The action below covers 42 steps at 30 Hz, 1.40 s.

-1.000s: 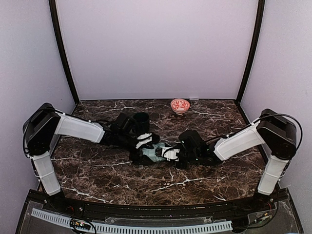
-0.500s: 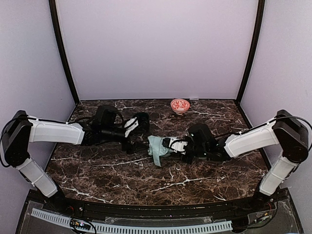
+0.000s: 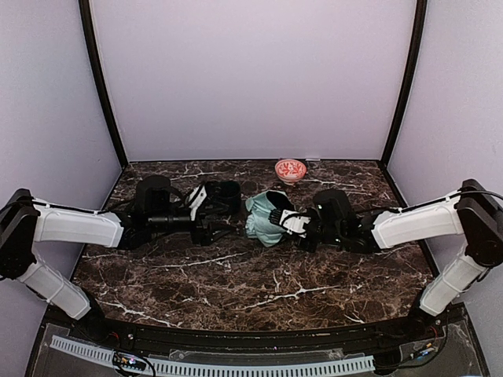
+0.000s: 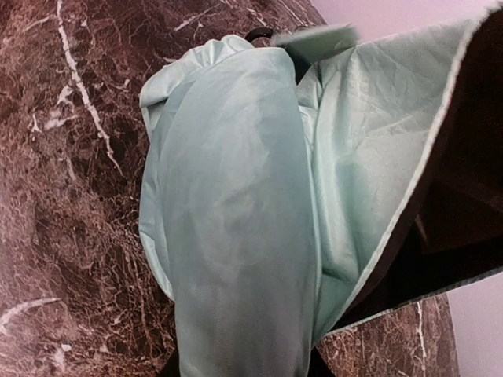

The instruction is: Put away the umbrella

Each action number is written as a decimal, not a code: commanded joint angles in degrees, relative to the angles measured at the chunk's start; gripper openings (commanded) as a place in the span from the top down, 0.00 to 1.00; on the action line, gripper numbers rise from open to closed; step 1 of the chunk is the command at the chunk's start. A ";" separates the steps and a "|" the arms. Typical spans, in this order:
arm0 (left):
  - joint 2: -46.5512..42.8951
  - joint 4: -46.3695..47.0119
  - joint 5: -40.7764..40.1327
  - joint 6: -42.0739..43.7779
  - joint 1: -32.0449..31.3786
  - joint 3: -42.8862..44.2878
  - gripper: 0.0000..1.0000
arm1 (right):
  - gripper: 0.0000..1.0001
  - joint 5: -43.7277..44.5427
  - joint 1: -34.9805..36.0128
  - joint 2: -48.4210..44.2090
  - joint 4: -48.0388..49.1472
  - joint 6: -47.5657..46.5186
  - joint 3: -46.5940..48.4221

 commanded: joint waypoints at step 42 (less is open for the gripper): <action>28.06 -10.80 1.16 8.10 -13.16 21.60 0.95 | 1.00 7.33 10.81 7.46 6.63 0.22 -4.06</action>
